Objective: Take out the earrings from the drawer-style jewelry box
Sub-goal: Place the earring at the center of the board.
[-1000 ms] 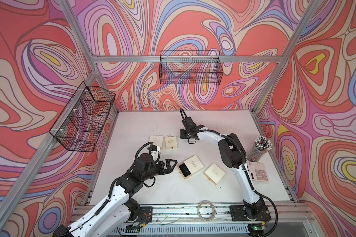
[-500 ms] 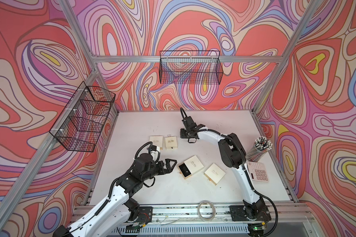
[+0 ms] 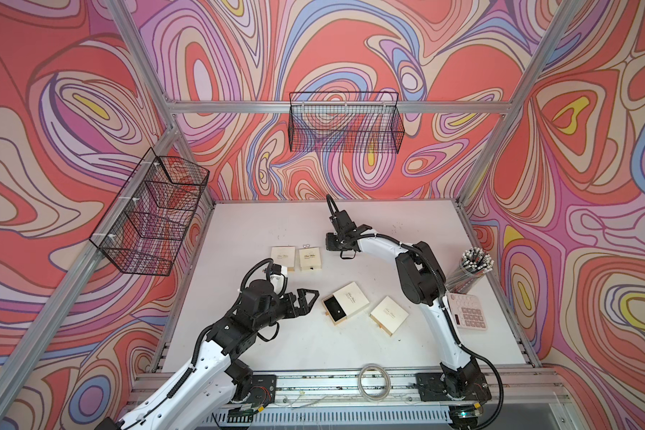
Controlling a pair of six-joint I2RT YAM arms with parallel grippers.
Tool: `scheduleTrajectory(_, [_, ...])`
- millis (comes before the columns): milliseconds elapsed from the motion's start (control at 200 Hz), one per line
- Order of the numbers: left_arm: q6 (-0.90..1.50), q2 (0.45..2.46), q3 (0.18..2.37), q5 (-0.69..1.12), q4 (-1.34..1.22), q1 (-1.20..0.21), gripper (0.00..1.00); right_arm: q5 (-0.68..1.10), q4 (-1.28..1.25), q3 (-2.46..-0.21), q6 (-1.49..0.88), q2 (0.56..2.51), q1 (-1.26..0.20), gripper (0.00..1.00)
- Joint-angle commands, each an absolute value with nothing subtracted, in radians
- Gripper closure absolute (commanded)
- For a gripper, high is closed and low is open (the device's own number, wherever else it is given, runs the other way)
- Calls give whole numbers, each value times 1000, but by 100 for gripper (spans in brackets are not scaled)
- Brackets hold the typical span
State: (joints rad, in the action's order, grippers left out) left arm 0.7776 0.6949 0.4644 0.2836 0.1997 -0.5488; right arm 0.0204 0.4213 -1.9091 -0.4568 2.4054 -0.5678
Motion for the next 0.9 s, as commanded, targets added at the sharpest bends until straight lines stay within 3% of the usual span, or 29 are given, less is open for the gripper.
scheduleTrajectory(0, [767,683,493,264,236,-541,0,20,456,-1911,-454,2445,-560,65])
scheduleTrajectory(240, [773,698,486,270,218,-539,0,-30,473,-1902,-427,2424,-562,62])
scheduleTrajectory(896, [779,713,472,276,206,-536,0,46,386,-1830,-434,2296,-560,62])
